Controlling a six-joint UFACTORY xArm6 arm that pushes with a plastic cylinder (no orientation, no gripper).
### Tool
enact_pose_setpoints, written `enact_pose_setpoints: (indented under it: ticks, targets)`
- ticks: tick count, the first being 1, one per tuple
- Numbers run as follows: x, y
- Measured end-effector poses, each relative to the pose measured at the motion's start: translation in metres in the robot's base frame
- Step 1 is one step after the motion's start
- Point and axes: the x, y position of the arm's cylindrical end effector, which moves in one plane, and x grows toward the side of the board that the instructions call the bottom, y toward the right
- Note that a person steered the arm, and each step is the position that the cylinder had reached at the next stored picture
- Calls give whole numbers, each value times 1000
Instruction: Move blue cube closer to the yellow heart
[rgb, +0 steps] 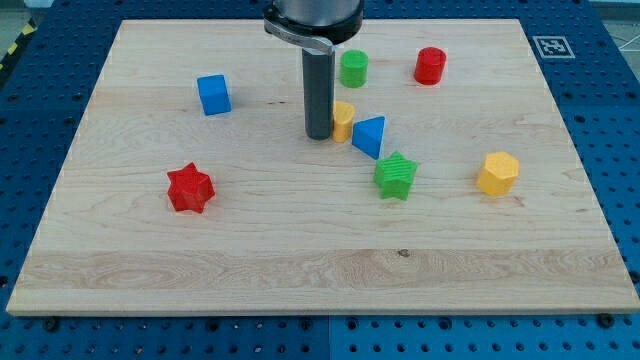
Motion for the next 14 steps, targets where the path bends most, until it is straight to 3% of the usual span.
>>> enact_pose_setpoints:
  ticks: [1, 2, 3, 4, 5, 7, 8, 10, 11, 12, 14]
  targets:
    - [-1, -27]
    - [-1, -96]
    - [-12, -163]
    - [-38, -184]
    - [-52, -172]
    - [-52, -70]
    - [-52, -50]
    - [-79, -104]
    - [-112, -91]
    - [-119, -57]
    - [-100, -27]
